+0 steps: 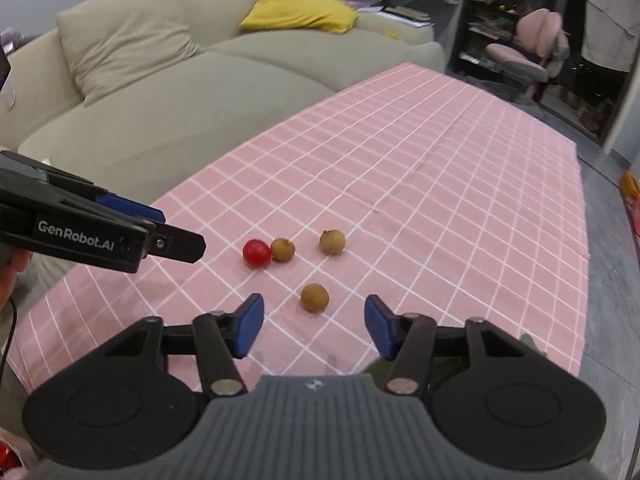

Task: Organize fruits
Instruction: 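Withdraw both grippers from the colander toward the tomato and longans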

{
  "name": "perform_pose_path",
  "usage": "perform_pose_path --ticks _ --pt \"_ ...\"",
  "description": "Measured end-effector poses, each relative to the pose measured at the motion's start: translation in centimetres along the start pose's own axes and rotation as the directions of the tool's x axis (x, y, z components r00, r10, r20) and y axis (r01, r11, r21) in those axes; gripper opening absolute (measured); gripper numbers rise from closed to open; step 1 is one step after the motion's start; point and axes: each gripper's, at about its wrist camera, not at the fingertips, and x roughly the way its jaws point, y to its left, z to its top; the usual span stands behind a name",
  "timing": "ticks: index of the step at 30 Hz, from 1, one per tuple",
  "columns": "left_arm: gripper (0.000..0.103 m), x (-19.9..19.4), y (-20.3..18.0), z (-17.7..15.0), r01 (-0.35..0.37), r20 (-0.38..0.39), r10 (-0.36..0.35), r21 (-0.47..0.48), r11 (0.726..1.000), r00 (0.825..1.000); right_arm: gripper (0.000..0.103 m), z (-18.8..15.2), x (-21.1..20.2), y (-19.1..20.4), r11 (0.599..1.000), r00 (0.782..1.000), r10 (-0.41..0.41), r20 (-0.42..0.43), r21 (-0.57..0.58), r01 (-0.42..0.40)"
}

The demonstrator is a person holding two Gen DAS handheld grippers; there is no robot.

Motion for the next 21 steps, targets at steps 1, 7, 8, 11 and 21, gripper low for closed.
perform_pose_path --ticks 1,7,8,11,21 --pt "0.057 0.4 0.1 -0.1 0.004 -0.007 -0.004 -0.002 1.000 1.000 0.051 0.1 0.6 -0.1 1.000 1.000 0.004 -0.009 -0.007 -0.004" --pt "0.050 2.7 1.3 -0.4 -0.001 -0.008 0.001 -0.015 1.000 1.000 0.045 0.3 3.8 0.0 0.998 0.997 0.039 -0.063 -0.047 -0.042" --pt "0.050 3.0 1.5 -0.4 0.003 -0.004 -0.003 -0.021 1.000 1.000 0.045 0.4 4.3 0.0 0.998 0.997 0.042 -0.072 -0.050 -0.045" --pt "0.049 3.9 2.2 -0.1 0.015 0.011 -0.014 -0.043 0.999 1.000 0.040 0.8 6.0 -0.1 0.997 0.993 0.053 -0.107 -0.049 -0.058" --pt "0.048 7.4 2.5 0.1 -0.004 0.005 0.004 -0.056 0.998 1.000 0.035 1.7 10.5 -0.6 0.995 0.977 0.082 -0.196 -0.034 -0.090"
